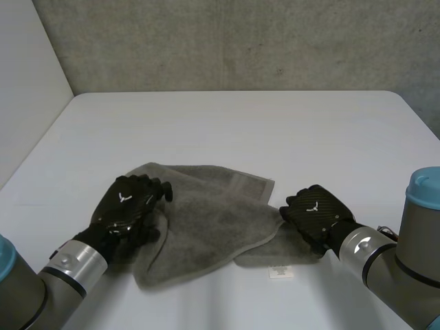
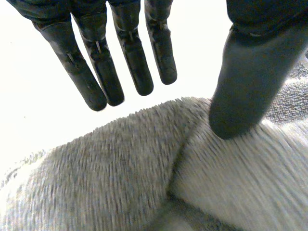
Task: Fold the towel.
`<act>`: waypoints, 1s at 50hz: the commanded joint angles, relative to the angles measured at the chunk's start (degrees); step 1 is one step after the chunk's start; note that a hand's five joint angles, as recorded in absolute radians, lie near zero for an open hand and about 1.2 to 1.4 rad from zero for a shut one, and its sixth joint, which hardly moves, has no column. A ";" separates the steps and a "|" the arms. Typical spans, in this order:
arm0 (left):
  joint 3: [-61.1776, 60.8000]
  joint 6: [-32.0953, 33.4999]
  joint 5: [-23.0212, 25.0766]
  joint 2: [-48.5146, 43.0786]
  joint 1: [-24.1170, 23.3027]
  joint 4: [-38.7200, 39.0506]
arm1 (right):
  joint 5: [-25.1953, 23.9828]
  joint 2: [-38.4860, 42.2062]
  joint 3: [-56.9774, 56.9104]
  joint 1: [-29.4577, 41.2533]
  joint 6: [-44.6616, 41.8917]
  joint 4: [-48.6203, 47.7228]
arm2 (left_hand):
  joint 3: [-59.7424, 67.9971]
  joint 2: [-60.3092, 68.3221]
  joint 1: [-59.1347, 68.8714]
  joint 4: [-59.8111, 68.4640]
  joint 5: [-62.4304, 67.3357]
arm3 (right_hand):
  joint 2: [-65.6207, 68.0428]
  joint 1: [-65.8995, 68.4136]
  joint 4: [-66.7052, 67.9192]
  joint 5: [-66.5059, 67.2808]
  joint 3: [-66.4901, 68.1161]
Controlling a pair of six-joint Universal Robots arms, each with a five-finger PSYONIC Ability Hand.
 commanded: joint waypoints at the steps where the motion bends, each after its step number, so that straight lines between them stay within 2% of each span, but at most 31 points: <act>1: 0.05 -0.15 0.03 4.84 0.72 -3.91 | -0.85 0.33 -1.77 -0.13 2.93 -1.38 | -11.19 -11.33 -11.13 -10.91 -20.95 | -4.09 -4.32 -4.13 -2.90 -4.07; 4: -0.04 -0.15 -0.06 5.37 0.90 -4.98 | -1.29 0.59 -2.48 -0.22 4.70 -2.00 | -11.02 -11.16 -10.96 -10.75 -20.78 | -3.25 -3.48 -3.29 -2.05 -3.23; 12: -1.79 0.90 -0.41 6.51 0.90 -7.44 | -2.87 7.97 -9.06 0.30 12.69 -2.26 | -10.19 -10.32 -10.12 -9.91 -19.94 | -1.06 -1.29 -1.10 0.13 -1.05; 18: -1.89 3.55 -1.12 5.99 0.99 -6.47 | -2.78 11.84 -11.71 0.57 13.14 -1.91 | -10.35 -10.49 -10.29 -10.07 -20.11 | 0.62 0.39 0.58 1.81 0.64; 28: 2.32 6.44 -7.26 -0.24 0.99 -6.21 | -2.34 15.18 -13.91 0.48 13.31 -2.52 | -10.02 -10.15 -9.95 -9.74 -19.77 | 7.83 7.60 7.80 9.03 7.85; 37: 4.09 8.64 -7.44 -4.39 0.99 -7.00 | -2.26 15.89 -14.43 0.48 13.40 -2.70 | -8.17 -8.30 -8.10 -7.89 -17.92 | 16.09 15.86 16.06 17.29 16.11; 42: 3.83 9.17 -7.27 -4.47 0.99 -7.00 | -2.08 15.97 -15.05 0.48 13.49 -3.23 | 9.80 9.66 9.86 10.08 0.04 | 29.70 29.48 29.67 30.90 29.72; 45: 4.09 9.17 -7.36 -4.30 0.64 -7.00 | -1.90 16.15 -15.31 0.48 13.49 -3.23 | 11.52 11.38 11.58 11.79 1.76 | 29.89 29.66 29.85 31.08 29.90; 47: 4.18 9.08 -7.44 -4.04 0.11 -7.00 | -1.82 17.03 -15.58 0.57 13.57 -3.23 | 19.38 19.24 19.44 19.66 9.62 | 40.41 40.18 40.37 41.60 40.43; 48: 4.18 9.08 -7.44 -4.03 0.11 -7.00 | -1.82 17.03 -15.58 0.57 13.57 -3.23 | 19.42 19.28 19.49 19.70 9.66 | 40.48 40.25 40.45 41.68 40.50; 49: 4.26 9.00 -7.36 -3.95 -0.15 -7.00 | -1.73 17.12 -15.66 0.57 13.66 -3.31 | 23.92 23.78 23.98 24.20 14.16 | 47.42 47.19 47.38 48.62 47.44; 50: 4.44 8.99 -7.36 -3.77 -0.42 -7.00 | -1.38 17.12 -15.66 0.66 13.75 -3.23 | 31.12 30.99 31.19 31.40 21.37 | 47.49 47.26 47.45 48.69 47.51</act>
